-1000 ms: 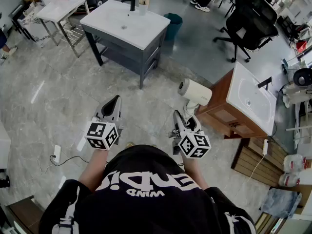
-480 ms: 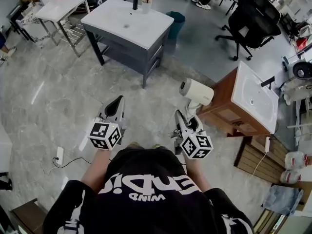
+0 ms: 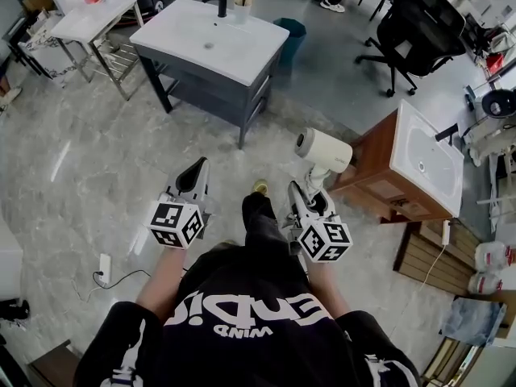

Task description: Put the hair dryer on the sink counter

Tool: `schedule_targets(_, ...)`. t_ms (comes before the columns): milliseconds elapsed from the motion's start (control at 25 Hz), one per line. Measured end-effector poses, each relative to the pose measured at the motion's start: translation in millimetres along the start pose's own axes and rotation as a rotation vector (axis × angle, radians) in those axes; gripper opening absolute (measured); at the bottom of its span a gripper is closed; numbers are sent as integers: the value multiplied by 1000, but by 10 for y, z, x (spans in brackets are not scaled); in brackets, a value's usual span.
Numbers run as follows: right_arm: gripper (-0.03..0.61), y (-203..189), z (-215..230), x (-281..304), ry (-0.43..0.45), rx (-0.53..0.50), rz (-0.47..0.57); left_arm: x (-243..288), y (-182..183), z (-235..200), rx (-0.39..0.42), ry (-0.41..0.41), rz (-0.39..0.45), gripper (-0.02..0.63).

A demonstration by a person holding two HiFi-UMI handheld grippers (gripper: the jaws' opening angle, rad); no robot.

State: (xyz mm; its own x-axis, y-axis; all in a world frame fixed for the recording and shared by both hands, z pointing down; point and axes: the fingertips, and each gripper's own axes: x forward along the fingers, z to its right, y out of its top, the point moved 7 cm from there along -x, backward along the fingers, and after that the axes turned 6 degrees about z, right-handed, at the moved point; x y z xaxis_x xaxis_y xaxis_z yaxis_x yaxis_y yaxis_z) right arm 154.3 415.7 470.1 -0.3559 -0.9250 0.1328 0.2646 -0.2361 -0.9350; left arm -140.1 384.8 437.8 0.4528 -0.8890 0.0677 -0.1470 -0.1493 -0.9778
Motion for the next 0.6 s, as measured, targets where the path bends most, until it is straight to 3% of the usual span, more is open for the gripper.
schedule_targets(600, 230, 84, 355, 1101, 7, 30, -1, 962, 50, -518, -4, -19, -12, 8)
